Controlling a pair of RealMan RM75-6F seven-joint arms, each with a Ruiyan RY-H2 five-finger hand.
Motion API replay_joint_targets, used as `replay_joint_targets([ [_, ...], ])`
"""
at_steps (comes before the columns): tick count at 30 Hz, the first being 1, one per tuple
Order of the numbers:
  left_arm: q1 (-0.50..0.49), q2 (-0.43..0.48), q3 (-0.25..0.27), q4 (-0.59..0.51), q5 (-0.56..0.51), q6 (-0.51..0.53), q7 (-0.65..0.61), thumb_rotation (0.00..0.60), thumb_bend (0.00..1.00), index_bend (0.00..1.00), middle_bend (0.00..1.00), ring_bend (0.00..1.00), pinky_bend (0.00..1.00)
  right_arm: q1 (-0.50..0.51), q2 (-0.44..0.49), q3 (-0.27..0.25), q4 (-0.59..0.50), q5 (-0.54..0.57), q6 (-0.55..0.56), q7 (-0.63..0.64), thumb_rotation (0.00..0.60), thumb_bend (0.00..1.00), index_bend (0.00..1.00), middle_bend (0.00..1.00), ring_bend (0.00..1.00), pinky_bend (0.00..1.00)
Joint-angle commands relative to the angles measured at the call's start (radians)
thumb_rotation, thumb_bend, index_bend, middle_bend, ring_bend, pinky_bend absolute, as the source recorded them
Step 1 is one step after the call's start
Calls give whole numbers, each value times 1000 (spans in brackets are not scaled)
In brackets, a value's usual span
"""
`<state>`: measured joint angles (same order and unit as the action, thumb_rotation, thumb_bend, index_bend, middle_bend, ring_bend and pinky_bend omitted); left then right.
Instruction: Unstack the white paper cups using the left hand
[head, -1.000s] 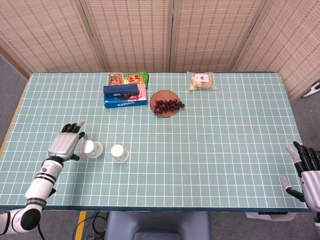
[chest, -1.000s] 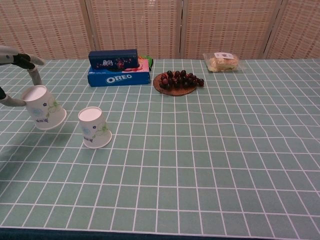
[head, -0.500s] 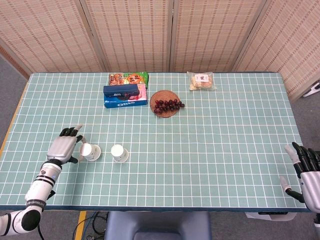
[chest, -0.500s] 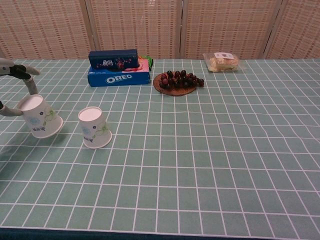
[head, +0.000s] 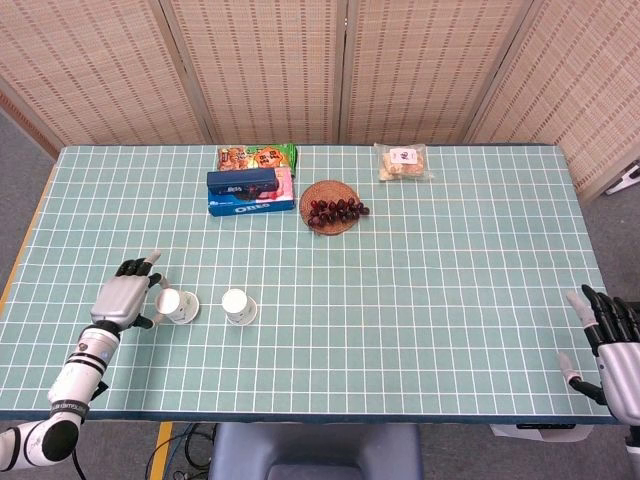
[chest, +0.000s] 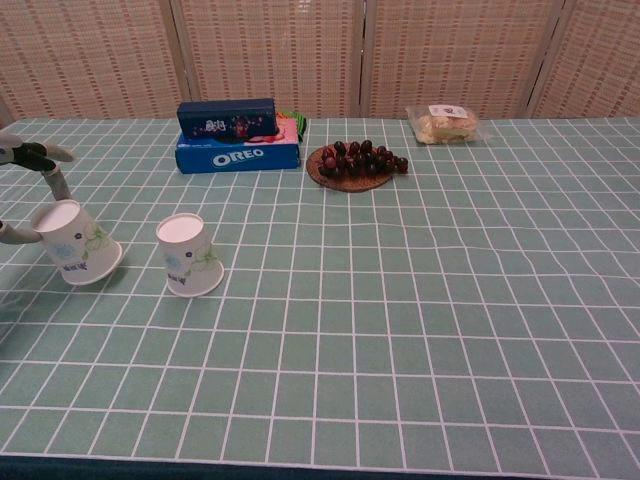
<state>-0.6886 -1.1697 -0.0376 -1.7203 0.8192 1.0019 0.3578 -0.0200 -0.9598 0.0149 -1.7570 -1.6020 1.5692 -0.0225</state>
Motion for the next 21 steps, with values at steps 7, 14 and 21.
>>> replay_joint_targets([
  [7, 30, -32, 0, 67, 45, -43, -69, 600, 295, 445, 0, 0, 0, 2, -4, -2, -2, -1, -4, -11, 600, 339, 35, 0, 0, 0],
  [14, 35, -48, -12, 101, 65, -66, -93, 600, 295, 444, 0, 0, 0, 0, -3, -2, -2, -3, 0, -8, 600, 339, 35, 0, 0, 0],
  [21, 35, -49, -23, 105, 71, -77, -95, 600, 295, 444, 0, 0, 0, 0, -2, -1, -1, 0, 0, -5, 600, 339, 35, 0, 0, 0],
])
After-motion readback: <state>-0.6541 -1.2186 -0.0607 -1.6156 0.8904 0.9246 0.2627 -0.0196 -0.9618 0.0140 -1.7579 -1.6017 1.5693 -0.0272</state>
